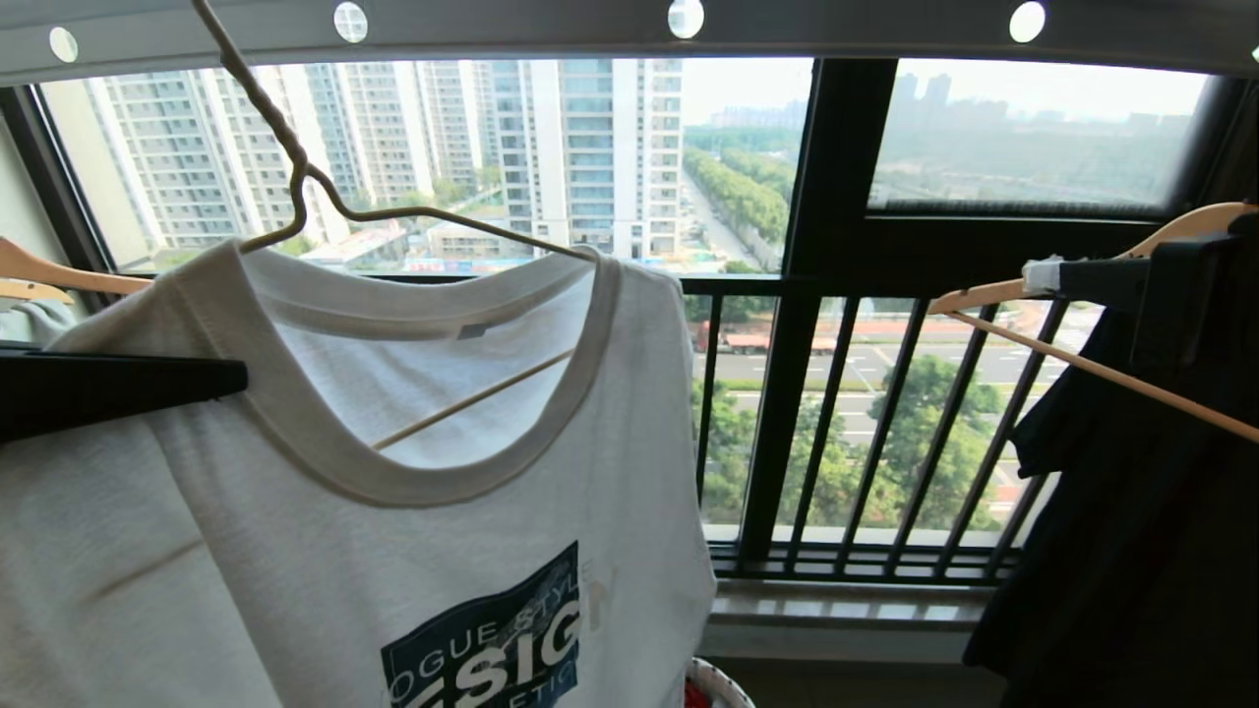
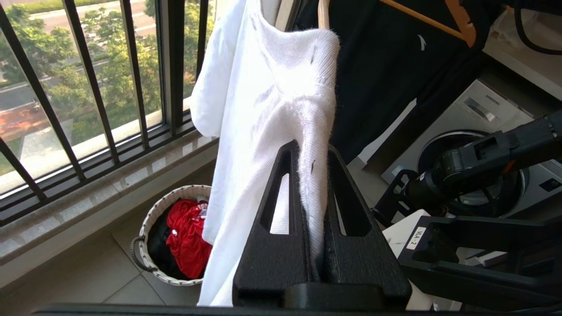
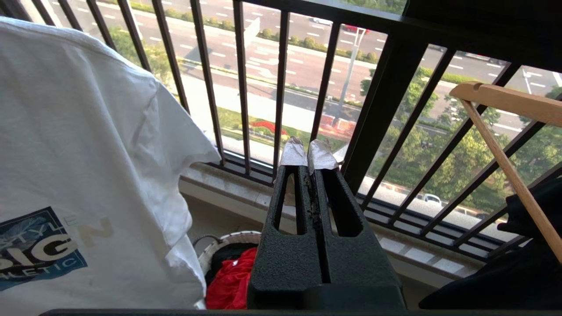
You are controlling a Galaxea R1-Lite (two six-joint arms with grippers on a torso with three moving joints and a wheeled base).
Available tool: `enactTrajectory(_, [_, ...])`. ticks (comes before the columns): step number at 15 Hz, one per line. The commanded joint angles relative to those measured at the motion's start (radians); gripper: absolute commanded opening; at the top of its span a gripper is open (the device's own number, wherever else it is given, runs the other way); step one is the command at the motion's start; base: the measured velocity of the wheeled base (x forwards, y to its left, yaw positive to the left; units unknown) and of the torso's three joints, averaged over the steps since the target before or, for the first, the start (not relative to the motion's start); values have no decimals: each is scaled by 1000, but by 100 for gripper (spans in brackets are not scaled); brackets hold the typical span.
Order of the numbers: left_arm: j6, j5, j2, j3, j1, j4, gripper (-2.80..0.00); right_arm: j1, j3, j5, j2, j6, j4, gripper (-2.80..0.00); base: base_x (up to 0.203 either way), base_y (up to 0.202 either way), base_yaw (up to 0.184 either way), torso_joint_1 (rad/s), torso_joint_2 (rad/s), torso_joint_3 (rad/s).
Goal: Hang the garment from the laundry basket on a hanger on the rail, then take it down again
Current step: Hang the clothes rack on the clothesline
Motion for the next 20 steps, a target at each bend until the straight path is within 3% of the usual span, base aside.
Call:
enactTrajectory(1, [-1, -9, -6, 3, 0, 2, -280, 1, 0, -2, -1, -1, 1, -280, 0, 0, 0, 143, -299, -154])
enactTrajectory(10, [1, -12, -30, 18, 0, -3, -280, 8, 2, 16, -39, -2, 1, -280, 0, 0, 0, 123, -253, -132])
enactTrajectory(15, [-27, 3, -118, 70, 2, -9, -280, 12, -42, 15, -67, -22, 102, -280, 0, 0, 0, 0, 0, 0])
enactTrajectory(17, [-75, 68, -165, 81, 5, -9, -280, 12, -46, 16, -76, -22, 117, -280, 0, 0, 0, 0, 0, 0])
enactTrajectory(19, [-172, 170, -194, 87, 7, -10, -280, 11, -48, 16, -76, -22, 119, -280, 0, 0, 0, 0, 0, 0])
enactTrajectory(20, [-183, 218, -201, 94, 8, -11, -280, 12, -48, 16, -77, -22, 119, -280, 0, 0, 0, 0, 0, 0])
